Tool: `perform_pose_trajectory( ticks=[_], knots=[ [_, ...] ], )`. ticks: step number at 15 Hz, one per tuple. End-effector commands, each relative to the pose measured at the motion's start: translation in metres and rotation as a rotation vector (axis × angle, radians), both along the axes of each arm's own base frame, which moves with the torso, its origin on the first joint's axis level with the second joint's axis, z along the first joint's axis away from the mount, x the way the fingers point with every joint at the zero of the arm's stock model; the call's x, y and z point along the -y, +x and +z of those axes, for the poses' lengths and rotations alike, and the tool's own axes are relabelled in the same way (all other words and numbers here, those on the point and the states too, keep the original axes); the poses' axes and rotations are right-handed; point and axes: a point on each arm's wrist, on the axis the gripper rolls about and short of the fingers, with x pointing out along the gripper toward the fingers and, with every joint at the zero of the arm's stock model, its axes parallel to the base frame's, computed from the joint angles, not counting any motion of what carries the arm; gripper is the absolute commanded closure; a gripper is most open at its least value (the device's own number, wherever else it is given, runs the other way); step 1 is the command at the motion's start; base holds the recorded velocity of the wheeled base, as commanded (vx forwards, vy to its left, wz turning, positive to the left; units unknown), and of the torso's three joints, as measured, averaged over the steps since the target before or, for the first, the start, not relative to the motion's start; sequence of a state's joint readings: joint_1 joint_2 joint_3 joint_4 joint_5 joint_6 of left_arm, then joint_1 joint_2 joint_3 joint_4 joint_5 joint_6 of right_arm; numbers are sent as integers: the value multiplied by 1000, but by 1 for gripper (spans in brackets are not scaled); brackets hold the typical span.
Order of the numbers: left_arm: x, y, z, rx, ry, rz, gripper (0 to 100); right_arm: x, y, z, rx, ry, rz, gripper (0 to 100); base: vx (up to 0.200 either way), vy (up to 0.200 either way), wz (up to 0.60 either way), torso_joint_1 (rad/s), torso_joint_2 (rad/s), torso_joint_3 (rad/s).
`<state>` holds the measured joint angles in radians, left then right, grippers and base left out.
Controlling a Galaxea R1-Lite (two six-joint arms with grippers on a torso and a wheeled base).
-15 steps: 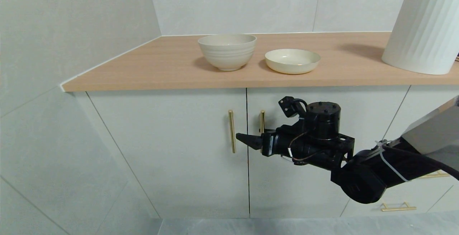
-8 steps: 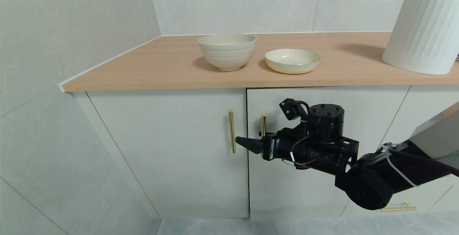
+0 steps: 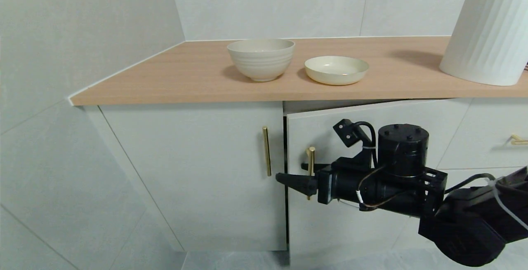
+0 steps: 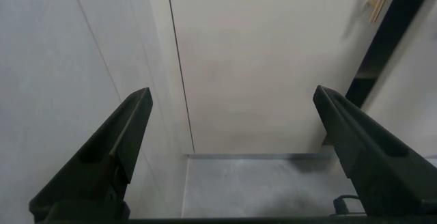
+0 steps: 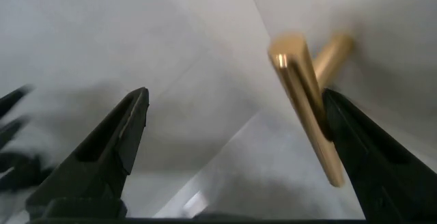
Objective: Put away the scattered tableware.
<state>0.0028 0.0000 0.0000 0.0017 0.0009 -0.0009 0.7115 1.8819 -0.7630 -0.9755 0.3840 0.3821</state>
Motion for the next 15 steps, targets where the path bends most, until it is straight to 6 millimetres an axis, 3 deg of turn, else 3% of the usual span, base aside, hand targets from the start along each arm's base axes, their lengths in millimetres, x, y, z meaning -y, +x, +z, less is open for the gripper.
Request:
perform_pose_trajectory(
  ticks=[1, 7, 13, 15],
  knots=[
    [0, 0, 0, 0, -1, 1, 0, 9, -12, 16, 26, 32, 31, 0, 0, 0, 0, 0, 0, 0],
    [0, 0, 0, 0, 1, -1, 0, 38, -50, 18, -32, 19, 207, 0, 0, 0, 0, 0, 0, 0],
    [0, 0, 1, 14, 6, -7, 0, 41, -54, 7, -66, -5, 206, 0, 0, 0, 0, 0, 0, 0],
    [2, -2, 18, 141, 3, -90, 0, 41, -54, 6, -70, -7, 209, 0, 0, 0, 0, 0, 0, 0]
  ],
)
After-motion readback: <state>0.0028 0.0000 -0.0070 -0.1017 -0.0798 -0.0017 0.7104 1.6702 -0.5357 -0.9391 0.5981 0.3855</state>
